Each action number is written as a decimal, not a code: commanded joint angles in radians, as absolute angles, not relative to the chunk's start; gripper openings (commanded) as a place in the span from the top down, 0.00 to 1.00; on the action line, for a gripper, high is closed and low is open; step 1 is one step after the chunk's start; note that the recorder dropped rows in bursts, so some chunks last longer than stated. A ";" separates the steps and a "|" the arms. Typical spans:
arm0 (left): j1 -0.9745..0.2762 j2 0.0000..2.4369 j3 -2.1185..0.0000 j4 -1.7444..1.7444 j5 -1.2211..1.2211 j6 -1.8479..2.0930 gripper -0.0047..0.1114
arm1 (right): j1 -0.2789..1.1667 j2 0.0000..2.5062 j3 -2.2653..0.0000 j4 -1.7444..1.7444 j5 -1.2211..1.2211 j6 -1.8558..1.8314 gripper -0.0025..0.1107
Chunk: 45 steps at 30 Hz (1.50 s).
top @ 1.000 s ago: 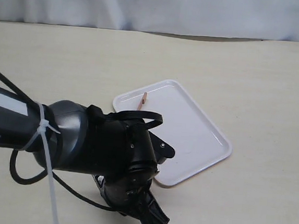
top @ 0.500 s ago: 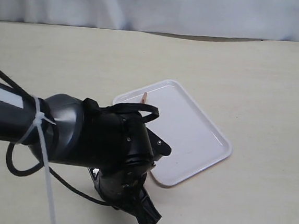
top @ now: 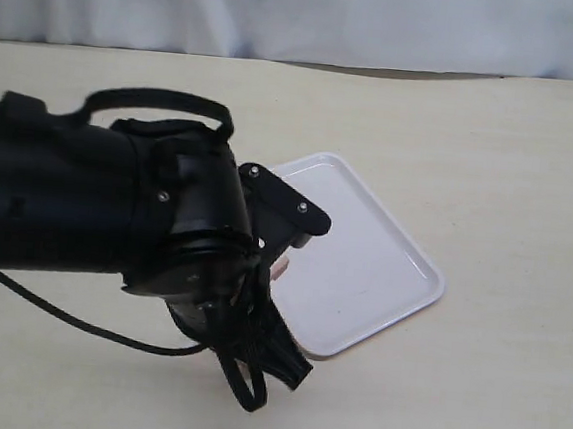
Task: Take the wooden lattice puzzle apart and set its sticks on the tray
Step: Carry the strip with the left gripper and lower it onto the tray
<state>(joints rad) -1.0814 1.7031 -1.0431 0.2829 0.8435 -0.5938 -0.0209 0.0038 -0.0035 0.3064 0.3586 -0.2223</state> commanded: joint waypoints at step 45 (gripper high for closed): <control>-0.808 2.255 -1.689 0.137 0.916 -0.520 0.58 | -0.025 0.012 0.000 0.305 0.346 -0.221 0.94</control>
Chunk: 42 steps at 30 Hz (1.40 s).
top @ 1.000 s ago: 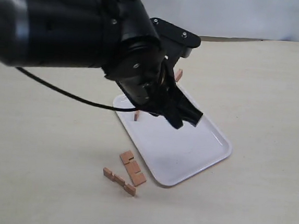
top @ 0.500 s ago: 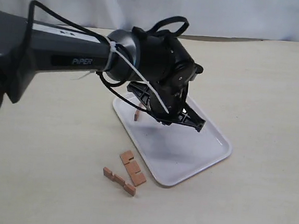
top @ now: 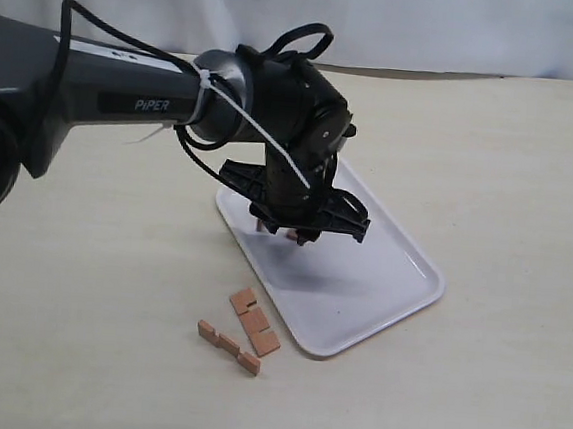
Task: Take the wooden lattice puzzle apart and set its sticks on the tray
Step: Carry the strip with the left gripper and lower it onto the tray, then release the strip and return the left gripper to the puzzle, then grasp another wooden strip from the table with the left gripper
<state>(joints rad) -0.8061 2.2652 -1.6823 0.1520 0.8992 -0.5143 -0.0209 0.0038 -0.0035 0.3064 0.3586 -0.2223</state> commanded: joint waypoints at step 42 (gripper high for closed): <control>-0.897 1.826 -1.131 0.085 0.875 0.088 0.58 | -0.025 0.012 0.000 0.305 0.346 -0.221 0.94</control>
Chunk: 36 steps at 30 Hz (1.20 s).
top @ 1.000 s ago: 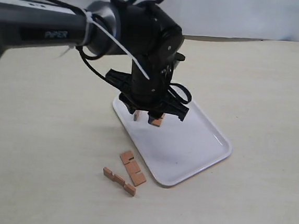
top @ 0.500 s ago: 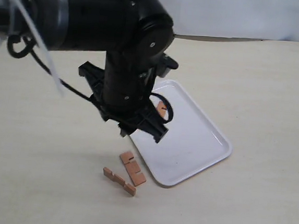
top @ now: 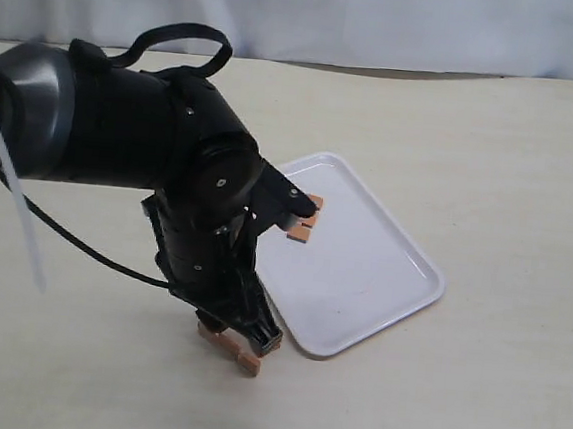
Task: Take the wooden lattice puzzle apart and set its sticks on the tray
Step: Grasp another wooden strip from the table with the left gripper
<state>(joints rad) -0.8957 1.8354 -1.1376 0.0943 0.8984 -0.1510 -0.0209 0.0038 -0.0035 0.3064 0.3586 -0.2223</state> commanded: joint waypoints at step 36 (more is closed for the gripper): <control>-0.897 1.915 -0.990 -0.065 0.608 1.067 0.58 | -0.025 0.012 0.000 0.305 0.346 -0.221 0.94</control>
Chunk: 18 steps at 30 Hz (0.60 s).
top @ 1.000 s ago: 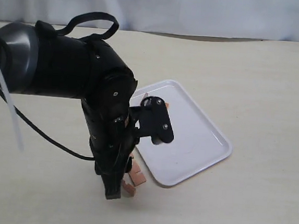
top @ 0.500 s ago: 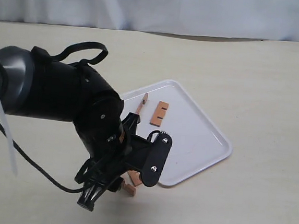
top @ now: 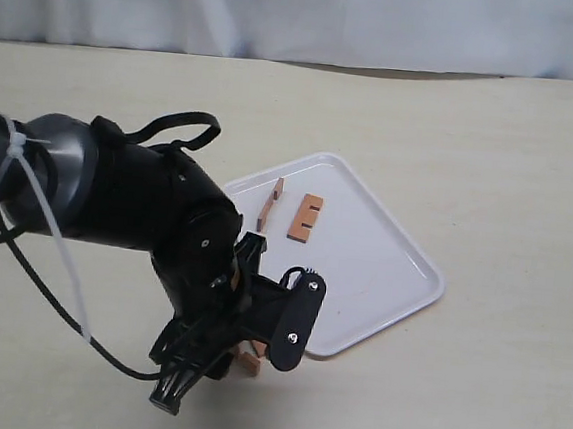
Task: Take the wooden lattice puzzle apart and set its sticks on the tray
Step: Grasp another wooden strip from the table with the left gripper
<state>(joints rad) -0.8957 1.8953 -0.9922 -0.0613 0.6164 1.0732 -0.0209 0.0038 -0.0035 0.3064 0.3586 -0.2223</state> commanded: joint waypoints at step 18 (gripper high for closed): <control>-0.897 1.907 -0.992 -0.077 0.626 1.014 0.96 | -0.025 0.012 0.000 0.305 0.346 -0.221 0.94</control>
<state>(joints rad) -0.8957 1.9259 -0.9922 -0.0613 0.6049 1.0294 -0.0209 0.0038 -0.0035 0.3064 0.3586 -0.2223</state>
